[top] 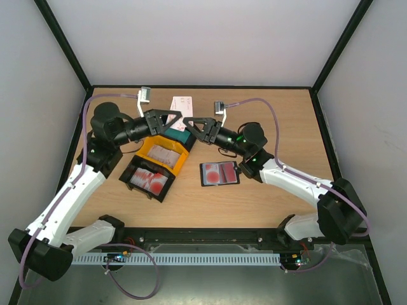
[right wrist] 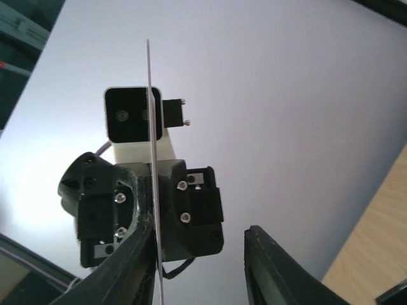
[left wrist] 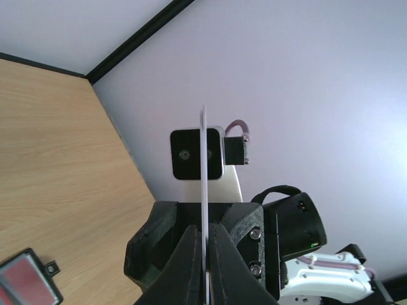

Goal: Put the credit cards into the card holder
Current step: Pick up the credit card from the storage box.

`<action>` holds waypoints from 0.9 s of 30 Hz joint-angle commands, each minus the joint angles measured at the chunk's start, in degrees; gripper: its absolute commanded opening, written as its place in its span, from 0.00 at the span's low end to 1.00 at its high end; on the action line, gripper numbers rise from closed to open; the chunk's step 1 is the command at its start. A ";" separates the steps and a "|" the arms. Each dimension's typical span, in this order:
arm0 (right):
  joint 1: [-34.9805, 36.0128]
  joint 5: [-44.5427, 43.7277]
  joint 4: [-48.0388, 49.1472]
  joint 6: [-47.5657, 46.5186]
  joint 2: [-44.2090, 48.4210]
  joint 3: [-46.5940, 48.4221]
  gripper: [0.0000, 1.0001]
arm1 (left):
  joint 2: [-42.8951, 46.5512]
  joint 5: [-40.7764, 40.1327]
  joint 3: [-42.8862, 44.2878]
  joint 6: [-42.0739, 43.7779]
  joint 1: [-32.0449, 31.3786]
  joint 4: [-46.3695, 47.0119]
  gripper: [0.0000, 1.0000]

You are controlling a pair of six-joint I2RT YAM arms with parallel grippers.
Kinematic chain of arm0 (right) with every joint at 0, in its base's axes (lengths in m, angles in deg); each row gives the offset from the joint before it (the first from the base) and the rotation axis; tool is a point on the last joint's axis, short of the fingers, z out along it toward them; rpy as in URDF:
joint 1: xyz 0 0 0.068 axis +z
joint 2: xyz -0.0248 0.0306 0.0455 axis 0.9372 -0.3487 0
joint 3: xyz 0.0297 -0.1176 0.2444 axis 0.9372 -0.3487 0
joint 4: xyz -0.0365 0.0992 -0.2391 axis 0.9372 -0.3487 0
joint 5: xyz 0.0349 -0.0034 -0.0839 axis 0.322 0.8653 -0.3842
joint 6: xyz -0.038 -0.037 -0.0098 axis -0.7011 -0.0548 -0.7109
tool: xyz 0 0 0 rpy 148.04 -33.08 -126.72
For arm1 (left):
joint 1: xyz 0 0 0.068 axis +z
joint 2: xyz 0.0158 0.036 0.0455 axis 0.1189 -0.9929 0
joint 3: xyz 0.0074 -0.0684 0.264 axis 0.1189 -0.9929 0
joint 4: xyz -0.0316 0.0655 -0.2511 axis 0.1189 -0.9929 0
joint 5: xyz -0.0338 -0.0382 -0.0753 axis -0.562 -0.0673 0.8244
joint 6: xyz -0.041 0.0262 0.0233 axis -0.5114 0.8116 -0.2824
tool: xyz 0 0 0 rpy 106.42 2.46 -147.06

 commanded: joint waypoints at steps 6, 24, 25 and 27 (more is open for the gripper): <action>-0.19 8.20 11.07 6.20 -3.18 4.22 0.18 | 1.46 4.62 -0.23 -4.86 0.29 6.97 0.03; -3.24 10.12 11.59 6.51 1.12 2.15 0.02 | 2.06 6.21 1.43 -3.33 2.93 3.02 0.32; -3.33 10.53 11.50 6.50 1.28 2.00 0.02 | 1.90 6.38 1.47 -3.16 3.19 2.79 0.31; -3.56 11.26 10.95 6.40 1.71 1.88 0.02 | 1.60 6.93 1.58 -2.75 3.69 2.16 0.29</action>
